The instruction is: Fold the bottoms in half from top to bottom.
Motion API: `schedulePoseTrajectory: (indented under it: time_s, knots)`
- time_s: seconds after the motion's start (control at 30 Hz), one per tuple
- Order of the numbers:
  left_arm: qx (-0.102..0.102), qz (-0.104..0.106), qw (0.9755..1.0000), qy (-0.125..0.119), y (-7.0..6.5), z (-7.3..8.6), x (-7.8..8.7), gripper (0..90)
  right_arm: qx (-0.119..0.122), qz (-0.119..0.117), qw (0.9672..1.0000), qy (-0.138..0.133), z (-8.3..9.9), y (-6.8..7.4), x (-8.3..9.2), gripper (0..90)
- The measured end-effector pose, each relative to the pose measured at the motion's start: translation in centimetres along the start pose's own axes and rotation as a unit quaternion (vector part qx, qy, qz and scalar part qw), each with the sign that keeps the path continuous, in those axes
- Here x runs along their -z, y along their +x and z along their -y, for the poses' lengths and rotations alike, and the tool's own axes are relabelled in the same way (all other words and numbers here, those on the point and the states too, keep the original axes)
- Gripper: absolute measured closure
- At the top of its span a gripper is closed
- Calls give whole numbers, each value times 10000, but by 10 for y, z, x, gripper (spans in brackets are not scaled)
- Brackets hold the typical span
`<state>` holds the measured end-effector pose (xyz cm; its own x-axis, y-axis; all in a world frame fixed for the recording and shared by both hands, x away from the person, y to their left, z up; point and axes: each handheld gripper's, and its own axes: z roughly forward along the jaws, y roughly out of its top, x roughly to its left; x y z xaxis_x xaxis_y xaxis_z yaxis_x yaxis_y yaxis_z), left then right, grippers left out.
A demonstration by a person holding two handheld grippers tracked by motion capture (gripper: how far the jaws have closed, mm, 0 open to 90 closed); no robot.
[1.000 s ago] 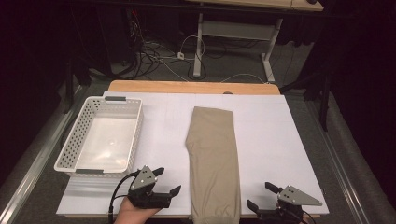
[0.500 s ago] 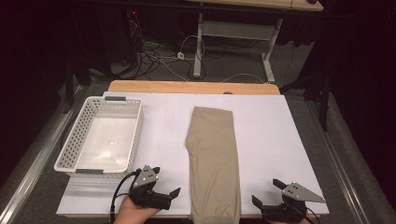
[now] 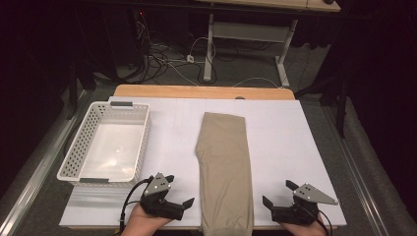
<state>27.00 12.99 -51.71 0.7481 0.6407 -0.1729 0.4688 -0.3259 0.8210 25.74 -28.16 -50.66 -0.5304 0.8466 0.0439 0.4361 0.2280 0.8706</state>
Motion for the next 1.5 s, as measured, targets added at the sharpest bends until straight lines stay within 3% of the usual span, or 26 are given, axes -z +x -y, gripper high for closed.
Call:
schedulePoseTrajectory:
  time_s: [0.07, 0.2, 0.57, 0.87, 1.0, 1.5]
  knots:
    - [28, 51, 10000, -25, 0, -1, 1, 0, 48, 55, 10000, -10, -8, 1, -6, 0]
    - [-107, 18, 9999, -114, -3, -5, 1, 0, 85, 94, 9999, -56, -25, -1, -21, 0]
    - [-110, -26, 9992, -377, -5, -9, 6, 0, 92, 84, 9998, 136, -55, -15, -65, 0]
    - [-145, 13, 9993, -344, -6, -8, 3, 0, 99, 18, 9999, 108, -71, -20, -89, 0]
    - [-115, -26, 9995, -297, -4, -8, 4, 0, -2, 18, 10000, 67, -76, -24, -97, 0]
    - [-90, -44, 9993, -371, -2, -6, 6, 0, 24, 164, 9999, 23, -92, -42, -115, 0]
